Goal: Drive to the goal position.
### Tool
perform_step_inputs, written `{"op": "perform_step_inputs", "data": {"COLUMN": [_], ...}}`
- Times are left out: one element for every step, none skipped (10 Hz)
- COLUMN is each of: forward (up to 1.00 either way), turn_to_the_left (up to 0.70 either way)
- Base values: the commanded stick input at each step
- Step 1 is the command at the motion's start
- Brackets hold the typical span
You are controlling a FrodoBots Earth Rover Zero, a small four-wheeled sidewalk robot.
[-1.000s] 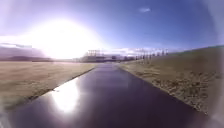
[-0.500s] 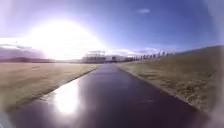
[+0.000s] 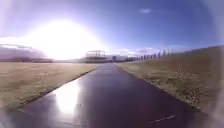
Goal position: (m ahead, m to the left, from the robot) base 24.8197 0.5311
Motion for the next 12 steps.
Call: {"op": "perform_step_inputs", "data": {"forward": [1.0,1.0,1.0,1.0,1.0,1.0,1.0,1.0,1.0,1.0,1.0,1.0], "turn_to_the_left": [0.0,0.0,0.0,0.0,0.0,0.0,0.0,0.0,0.0,0.0,0.0,0.0]}}
